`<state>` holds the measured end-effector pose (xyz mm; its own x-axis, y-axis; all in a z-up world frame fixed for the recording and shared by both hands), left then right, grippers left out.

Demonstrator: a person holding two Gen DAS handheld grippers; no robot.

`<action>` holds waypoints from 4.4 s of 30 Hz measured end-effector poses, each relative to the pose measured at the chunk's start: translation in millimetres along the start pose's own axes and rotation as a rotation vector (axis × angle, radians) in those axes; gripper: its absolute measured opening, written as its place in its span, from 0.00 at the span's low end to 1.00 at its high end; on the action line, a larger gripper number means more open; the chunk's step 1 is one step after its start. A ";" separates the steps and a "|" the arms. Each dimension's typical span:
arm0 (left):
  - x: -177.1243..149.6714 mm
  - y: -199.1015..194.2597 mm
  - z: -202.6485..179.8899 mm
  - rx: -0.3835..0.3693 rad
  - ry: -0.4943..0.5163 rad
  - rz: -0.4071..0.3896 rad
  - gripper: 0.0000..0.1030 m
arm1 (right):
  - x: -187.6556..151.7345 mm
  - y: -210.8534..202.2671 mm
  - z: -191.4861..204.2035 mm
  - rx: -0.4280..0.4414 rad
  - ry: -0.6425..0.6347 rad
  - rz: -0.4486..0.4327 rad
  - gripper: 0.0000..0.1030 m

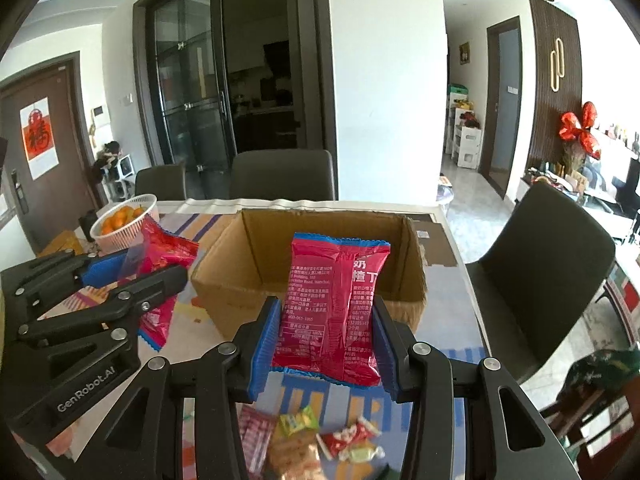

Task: Organize snacks
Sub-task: 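Carry both red packs into the cardboard box and open both tools, then grasp the white DENMAS pack with the left tool while the right tool grasps the tan biscuit pack, then carry both packs into the cardboard box and open both tools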

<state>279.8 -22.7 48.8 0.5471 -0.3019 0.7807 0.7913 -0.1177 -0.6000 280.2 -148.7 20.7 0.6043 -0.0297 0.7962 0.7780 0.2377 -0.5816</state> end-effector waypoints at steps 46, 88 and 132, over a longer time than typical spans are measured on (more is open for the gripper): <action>-32.0 -20.9 10.7 0.011 -0.069 0.114 0.57 | -9.3 -4.8 -3.5 -0.032 -0.044 0.083 0.59; -180.9 27.0 -30.8 -0.134 -0.165 0.414 0.57 | -141.2 26.1 -7.0 -0.026 -0.061 0.373 0.59; -184.0 31.0 -31.8 -0.120 -0.199 0.406 0.32 | -156.2 33.4 -4.9 -0.012 -0.096 0.393 0.38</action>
<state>195.1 -0.9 -119.0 0.8571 -0.1601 0.4896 0.4713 -0.1399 -0.8708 212.6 -140.9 -123.9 0.8379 0.1528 0.5241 0.4927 0.2017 -0.8465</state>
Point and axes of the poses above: each gripper's, at about its wrist camera, not at the fingertips, and y roughly the way its jaws point, z to its left, x to its top, the point moved 2 cm from there along y, roughly the way its jaws point, and after that the axes turned 7 degrees about y, right-handed, at the moved point
